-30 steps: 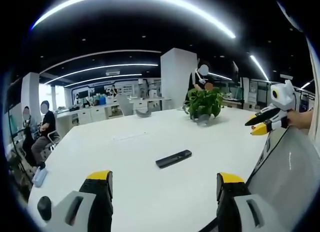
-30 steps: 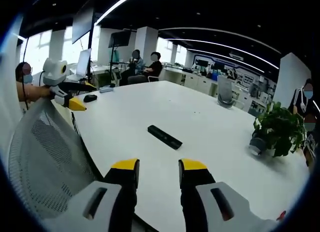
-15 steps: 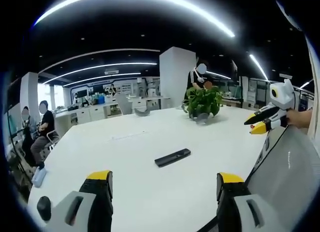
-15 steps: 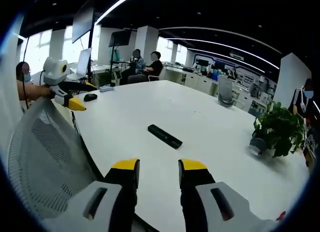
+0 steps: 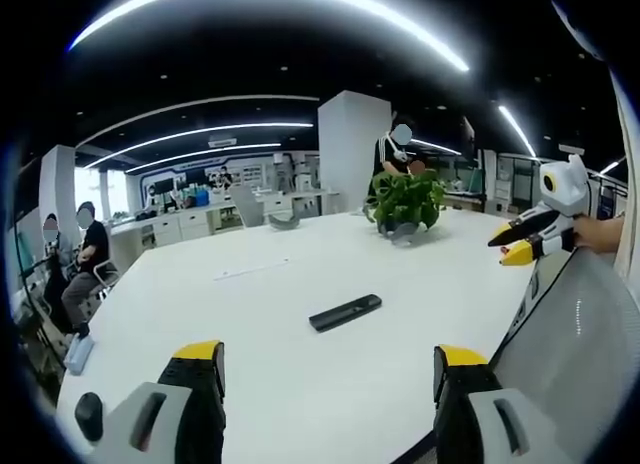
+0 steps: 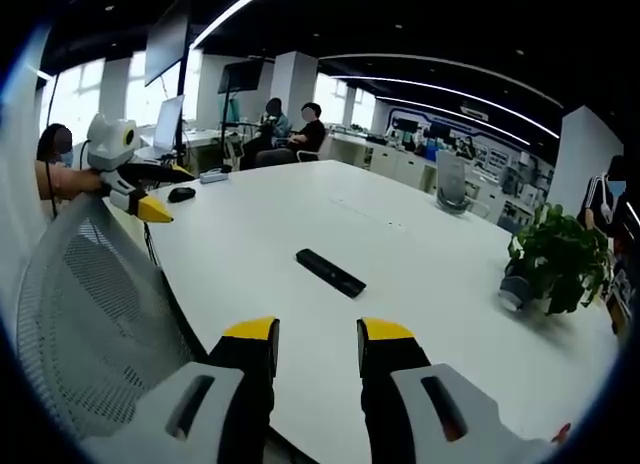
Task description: Press the specified remote control buttons in sequence, fully releasing each button before pressing the next.
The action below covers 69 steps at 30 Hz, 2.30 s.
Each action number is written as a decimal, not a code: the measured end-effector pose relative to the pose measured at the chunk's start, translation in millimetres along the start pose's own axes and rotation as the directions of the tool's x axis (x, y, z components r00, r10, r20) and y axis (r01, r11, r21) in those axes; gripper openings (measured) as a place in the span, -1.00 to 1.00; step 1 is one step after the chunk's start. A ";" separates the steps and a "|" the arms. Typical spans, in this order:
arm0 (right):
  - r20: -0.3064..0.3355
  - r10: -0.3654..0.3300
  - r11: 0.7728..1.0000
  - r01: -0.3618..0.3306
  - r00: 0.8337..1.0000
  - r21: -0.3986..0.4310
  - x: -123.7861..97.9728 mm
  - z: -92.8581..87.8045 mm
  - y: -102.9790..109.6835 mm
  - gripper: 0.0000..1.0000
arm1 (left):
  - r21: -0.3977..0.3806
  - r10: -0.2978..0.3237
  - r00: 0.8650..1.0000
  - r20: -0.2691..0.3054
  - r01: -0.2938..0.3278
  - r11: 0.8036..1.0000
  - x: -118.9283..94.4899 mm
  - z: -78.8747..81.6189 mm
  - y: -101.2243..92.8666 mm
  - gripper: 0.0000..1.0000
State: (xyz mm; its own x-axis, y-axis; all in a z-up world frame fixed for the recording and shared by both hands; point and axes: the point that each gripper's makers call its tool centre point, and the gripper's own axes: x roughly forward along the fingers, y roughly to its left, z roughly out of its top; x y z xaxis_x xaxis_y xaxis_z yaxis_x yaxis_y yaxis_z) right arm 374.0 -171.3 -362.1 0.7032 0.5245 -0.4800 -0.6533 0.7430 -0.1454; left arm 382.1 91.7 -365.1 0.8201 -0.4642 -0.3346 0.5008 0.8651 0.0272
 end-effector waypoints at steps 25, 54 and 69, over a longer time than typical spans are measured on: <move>-0.031 -0.001 1.000 0.001 1.000 0.018 3.7 -5.6 -3.0 -0.35 | 0.091 -0.239 0.949 -0.205 0.262 0.961 43.9 7.3 -10.7 1.00; -0.074 -0.040 0.999 0.042 0.996 0.027 4.0 -13.2 -10.1 -0.43 | 0.179 -0.356 0.826 -0.438 0.468 0.865 140.7 -34.1 -22.7 1.00; -0.094 -0.011 1.000 0.012 0.995 0.012 6.8 -16.5 -4.6 -0.48 | 0.234 -0.340 0.775 -0.532 0.521 0.821 184.3 -46.3 -13.3 0.68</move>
State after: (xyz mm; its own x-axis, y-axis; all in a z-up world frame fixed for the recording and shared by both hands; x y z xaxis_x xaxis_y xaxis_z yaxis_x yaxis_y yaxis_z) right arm 377.1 -178.0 -378.9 0.6810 0.4746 -0.5576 -0.6412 0.7543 -0.1411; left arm 513.7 3.4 -470.7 0.3182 -0.5530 -0.7700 0.9032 0.4238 0.0688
